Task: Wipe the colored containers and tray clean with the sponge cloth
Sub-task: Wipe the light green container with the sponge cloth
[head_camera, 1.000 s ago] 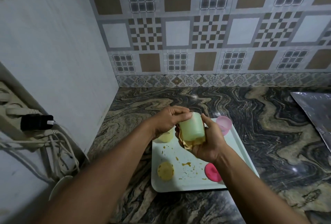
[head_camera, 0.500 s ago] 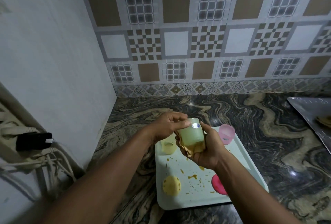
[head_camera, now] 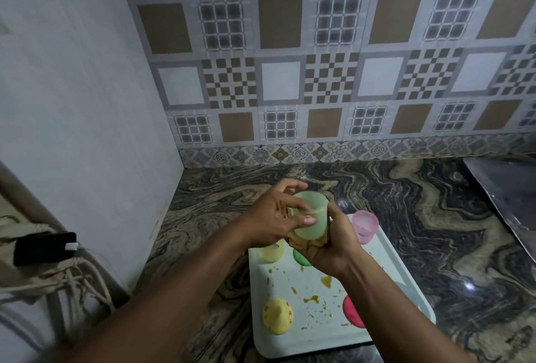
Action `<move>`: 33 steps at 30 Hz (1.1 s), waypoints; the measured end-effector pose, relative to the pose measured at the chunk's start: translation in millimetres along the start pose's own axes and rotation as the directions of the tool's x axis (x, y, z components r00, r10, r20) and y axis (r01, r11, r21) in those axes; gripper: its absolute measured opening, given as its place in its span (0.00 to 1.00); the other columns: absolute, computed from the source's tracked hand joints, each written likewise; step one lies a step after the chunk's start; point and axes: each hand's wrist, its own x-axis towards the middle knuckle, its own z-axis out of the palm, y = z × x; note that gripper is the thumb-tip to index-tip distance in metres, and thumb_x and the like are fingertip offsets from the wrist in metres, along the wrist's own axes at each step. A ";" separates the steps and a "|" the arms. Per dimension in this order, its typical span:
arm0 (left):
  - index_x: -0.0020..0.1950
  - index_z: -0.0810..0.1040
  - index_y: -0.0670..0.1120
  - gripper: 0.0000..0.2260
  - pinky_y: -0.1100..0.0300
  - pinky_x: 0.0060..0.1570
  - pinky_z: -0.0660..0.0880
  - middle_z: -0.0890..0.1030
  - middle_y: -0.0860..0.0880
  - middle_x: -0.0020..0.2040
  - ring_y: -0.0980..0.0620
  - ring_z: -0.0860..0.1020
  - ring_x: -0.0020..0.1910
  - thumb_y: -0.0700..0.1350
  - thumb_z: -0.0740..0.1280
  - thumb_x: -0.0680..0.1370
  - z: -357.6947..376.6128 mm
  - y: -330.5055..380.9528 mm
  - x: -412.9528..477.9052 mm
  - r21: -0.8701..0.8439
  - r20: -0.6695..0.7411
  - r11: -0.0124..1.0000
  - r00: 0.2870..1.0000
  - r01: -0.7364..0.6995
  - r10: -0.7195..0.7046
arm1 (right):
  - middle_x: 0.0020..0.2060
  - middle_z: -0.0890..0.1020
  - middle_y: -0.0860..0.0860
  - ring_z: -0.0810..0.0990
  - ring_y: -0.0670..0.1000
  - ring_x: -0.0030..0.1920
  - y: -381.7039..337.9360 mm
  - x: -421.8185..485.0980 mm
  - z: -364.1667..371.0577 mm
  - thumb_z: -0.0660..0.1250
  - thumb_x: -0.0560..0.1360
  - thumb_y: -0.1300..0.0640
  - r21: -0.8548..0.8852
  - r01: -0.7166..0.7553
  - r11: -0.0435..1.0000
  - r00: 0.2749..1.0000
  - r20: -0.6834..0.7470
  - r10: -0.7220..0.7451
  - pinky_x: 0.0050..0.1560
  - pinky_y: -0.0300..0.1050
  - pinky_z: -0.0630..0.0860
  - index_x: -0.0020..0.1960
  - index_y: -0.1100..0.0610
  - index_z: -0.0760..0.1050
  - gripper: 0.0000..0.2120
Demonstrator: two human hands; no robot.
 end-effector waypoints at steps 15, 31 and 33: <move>0.58 0.70 0.57 0.29 0.61 0.45 0.77 0.77 0.57 0.54 0.59 0.78 0.48 0.54 0.81 0.64 -9.6 0.6 1.6 0.359 -0.204 0.933 0.978 0.033 0.044 | 0.49 0.83 0.61 0.82 0.60 0.44 -16.6 12.8 13.6 0.59 0.82 0.44 -0.196 0.298 0.934 0.941 -0.103 -0.321 0.39 0.53 0.78 0.52 0.56 0.79 0.17; 0.69 0.68 0.58 0.35 0.59 0.46 0.77 0.75 0.57 0.61 0.58 0.80 0.51 0.64 0.76 0.66 5.1 -14.5 4.1 0.381 -0.184 0.924 0.980 0.006 0.070 | 0.54 0.83 0.58 0.82 0.63 0.55 -14.3 22.1 13.9 0.62 0.74 0.54 -0.403 0.431 0.807 0.839 -0.150 -0.523 0.42 0.53 0.78 0.47 0.53 0.84 0.12; 0.66 0.72 0.56 0.30 0.64 0.42 0.75 0.79 0.57 0.54 0.63 0.80 0.45 0.61 0.77 0.68 6.1 -16.3 6.8 0.251 -0.196 0.963 0.980 0.095 -0.046 | 0.55 0.82 0.59 0.82 0.62 0.54 -13.3 22.3 11.5 0.60 0.76 0.57 -0.432 0.449 0.782 0.830 -0.123 -0.544 0.42 0.54 0.79 0.46 0.53 0.84 0.13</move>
